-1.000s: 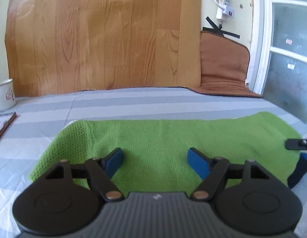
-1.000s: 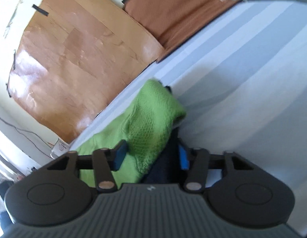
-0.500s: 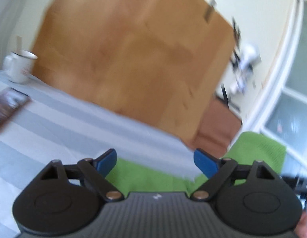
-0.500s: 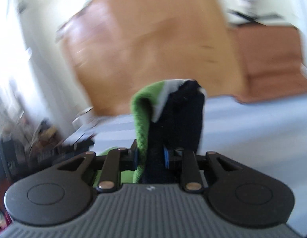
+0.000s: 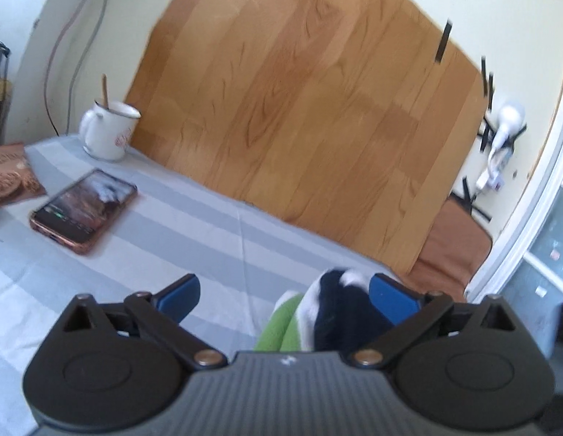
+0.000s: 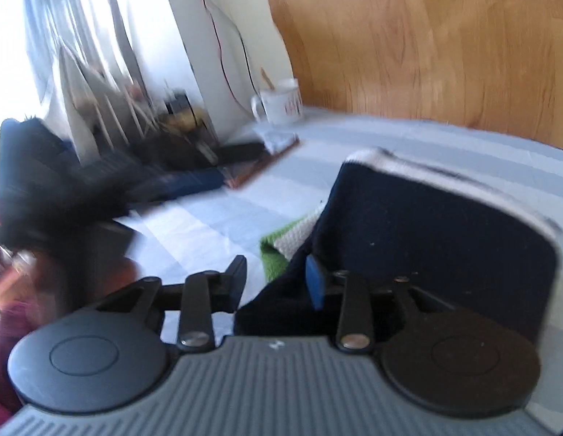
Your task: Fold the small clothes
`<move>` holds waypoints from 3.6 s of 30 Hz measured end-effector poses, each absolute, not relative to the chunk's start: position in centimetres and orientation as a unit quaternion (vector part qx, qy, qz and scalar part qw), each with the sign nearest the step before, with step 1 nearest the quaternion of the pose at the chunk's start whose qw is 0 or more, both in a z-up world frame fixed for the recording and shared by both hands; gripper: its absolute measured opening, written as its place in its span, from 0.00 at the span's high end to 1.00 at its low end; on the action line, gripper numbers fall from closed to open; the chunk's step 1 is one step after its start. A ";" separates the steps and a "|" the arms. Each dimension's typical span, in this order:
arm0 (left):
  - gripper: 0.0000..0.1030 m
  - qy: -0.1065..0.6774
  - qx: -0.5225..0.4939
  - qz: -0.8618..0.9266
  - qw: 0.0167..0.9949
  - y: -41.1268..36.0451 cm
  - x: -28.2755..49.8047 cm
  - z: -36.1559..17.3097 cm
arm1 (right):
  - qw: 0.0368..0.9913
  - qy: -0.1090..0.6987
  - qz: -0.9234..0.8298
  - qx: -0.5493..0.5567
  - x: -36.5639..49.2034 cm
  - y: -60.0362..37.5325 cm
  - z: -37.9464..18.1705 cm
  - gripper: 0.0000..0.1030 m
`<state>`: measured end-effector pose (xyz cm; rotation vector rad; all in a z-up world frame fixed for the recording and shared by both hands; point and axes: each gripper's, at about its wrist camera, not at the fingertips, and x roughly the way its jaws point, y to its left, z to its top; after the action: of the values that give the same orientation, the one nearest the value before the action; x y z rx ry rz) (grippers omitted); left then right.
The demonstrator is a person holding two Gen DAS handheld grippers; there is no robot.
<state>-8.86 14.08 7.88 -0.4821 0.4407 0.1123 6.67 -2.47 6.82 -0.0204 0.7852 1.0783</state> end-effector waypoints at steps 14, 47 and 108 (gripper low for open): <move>0.00 0.355 -0.278 -0.062 0.891 12.5 -5.0 2.7 | 0.810 0.418 0.359 0.198 10.2 -17.1 3.4 0.28; 0.13 0.361 -0.245 -0.053 0.898 6.7 23.5 -0.8 | 0.885 0.357 0.240 0.178 33.5 -15.1 0.2 0.34; 0.00 0.326 -0.052 0.125 0.935 -0.9 2.3 2.5 | 0.931 0.286 0.168 0.155 10.7 -20.7 1.5 0.17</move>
<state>2.26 -0.95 2.55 -0.1066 0.6671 0.2558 10.69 -20.68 1.52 0.3175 0.5855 0.3448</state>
